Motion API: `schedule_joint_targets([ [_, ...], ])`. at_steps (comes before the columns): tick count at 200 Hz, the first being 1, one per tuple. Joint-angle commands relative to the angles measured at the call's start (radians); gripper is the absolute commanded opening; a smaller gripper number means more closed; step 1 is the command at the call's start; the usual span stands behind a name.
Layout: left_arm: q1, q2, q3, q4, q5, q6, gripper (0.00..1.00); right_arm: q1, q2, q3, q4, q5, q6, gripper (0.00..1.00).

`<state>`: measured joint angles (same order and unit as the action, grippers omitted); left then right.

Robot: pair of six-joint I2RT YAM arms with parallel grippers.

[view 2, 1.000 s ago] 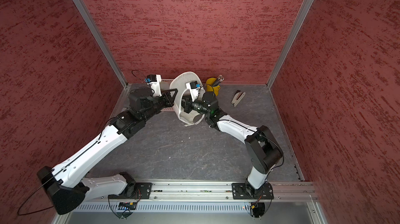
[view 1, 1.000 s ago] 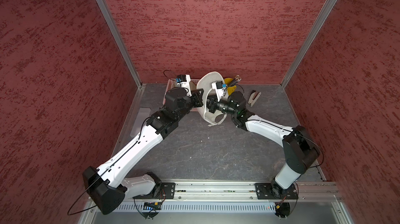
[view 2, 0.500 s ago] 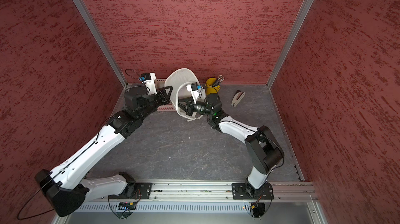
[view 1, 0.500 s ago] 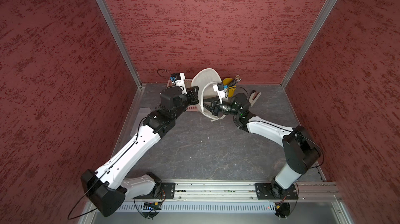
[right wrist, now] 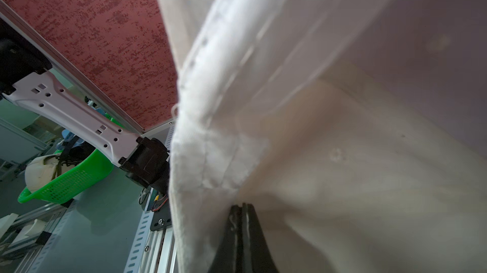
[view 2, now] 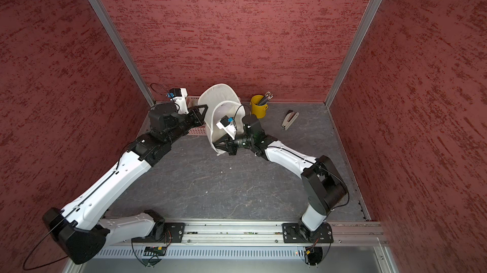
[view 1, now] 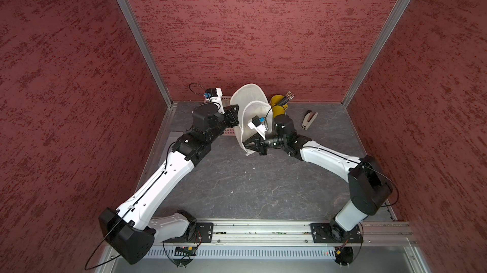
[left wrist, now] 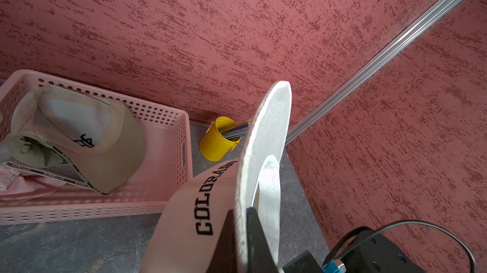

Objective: Turn the baseball cap inside out
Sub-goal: Smooth out the baseball cap, then place the baseball cap at the center of the board.

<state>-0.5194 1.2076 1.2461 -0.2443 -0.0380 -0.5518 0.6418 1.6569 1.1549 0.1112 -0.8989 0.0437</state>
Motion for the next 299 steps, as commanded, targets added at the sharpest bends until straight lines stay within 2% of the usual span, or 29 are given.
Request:
schedule_joint_targets([
  [1, -0.007, 0.017, 0.051, 0.010, 0.031, 0.033, 0.00, -0.019, -0.066, 0.023, -0.098, 0.093, -0.062, 0.10],
  [12, -0.018, 0.032, 0.070, -0.013, 0.036, 0.081, 0.00, -0.041, -0.098, 0.009, -0.059, 0.199, -0.005, 0.23],
  [23, -0.029, 0.053, 0.088, -0.032, 0.051, 0.150, 0.00, -0.067, -0.132, 0.008, -0.049, 0.298, 0.039, 0.27],
  [40, -0.041, 0.077, 0.081, -0.021, 0.042, 0.238, 0.00, -0.092, -0.190, 0.008, -0.050, 0.500, 0.107, 0.44],
  [58, -0.041, 0.084, 0.036, 0.051, 0.048, 0.272, 0.00, -0.102, -0.253, -0.005, -0.062, 0.550, 0.130, 0.51],
  [91, -0.056, 0.114, -0.012, 0.193, 0.098, 0.341, 0.00, -0.113, -0.344, -0.021, -0.176, 0.632, 0.253, 0.56],
  [110, -0.087, 0.137, -0.030, 0.280, 0.095, 0.429, 0.00, -0.136, -0.409, -0.047, -0.259, 0.696, 0.460, 0.59],
  [149, -0.174, 0.193, -0.075, 0.464, 0.047, 0.647, 0.00, -0.137, -0.541, -0.176, -0.242, 0.692, 0.899, 0.67],
  [189, -0.223, 0.247, -0.107, 0.609, 0.040, 0.797, 0.00, -0.123, -0.707, -0.210, -0.390, 0.806, 1.140, 0.69],
  [228, -0.275, 0.293, -0.111, 0.673, 0.019, 0.914, 0.00, -0.119, -0.808, -0.174, -0.518, 0.927, 1.253, 0.70],
  [260, -0.299, 0.312, -0.121, 0.695, 0.024, 0.955, 0.00, -0.120, -0.770, -0.097, -0.581, 0.962, 1.290, 0.70],
  [299, -0.324, 0.321, -0.137, 0.709, 0.009, 0.995, 0.00, -0.128, -0.723, -0.044, -0.558, 1.020, 1.310, 0.72],
])
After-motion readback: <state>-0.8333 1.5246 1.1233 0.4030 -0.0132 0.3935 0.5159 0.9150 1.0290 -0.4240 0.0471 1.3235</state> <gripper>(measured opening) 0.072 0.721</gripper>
